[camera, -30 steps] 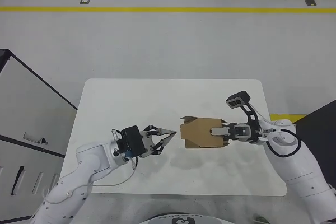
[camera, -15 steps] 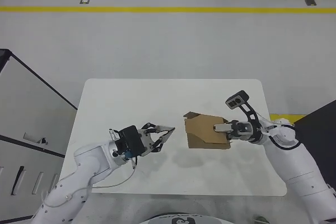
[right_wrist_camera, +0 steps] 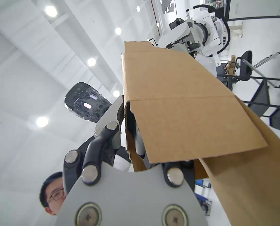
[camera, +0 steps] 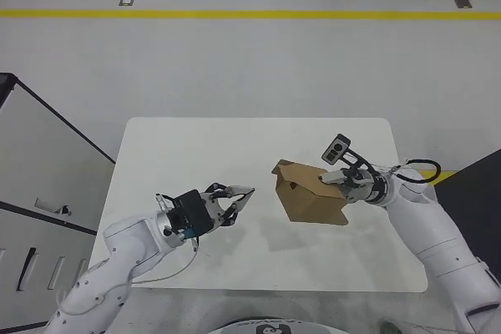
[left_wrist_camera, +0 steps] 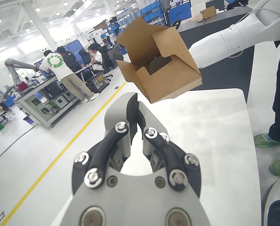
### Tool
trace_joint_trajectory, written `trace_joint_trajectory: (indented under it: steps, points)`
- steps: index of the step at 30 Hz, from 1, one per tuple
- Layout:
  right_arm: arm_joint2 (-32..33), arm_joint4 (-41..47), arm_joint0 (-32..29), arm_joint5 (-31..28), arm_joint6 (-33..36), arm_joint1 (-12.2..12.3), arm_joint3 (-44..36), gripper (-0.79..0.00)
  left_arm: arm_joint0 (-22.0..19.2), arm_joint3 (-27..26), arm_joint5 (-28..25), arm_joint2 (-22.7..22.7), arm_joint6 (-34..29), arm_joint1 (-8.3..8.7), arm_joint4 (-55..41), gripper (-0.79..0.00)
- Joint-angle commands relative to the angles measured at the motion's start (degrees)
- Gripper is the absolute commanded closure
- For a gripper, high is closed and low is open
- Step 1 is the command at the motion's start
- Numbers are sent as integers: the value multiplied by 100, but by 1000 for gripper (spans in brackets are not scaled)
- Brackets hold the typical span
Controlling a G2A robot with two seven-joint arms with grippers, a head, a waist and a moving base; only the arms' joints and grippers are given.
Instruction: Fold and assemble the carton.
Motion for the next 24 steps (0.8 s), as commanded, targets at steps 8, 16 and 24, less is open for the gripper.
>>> trace_joint_trajectory:
  steps: [8,16,24]
  points:
    - [-125,39,78,220,0,6,37,0,17,26,8,-2,-8,1,31,0]
    - [-358,340,43,875,-36,-57,73,0,-75,-27,261,27,-10,-17,232,0]
    - [-874,960,131,899,-59,-66,214,0,-88,-98,469,57,73,-31,430,0]
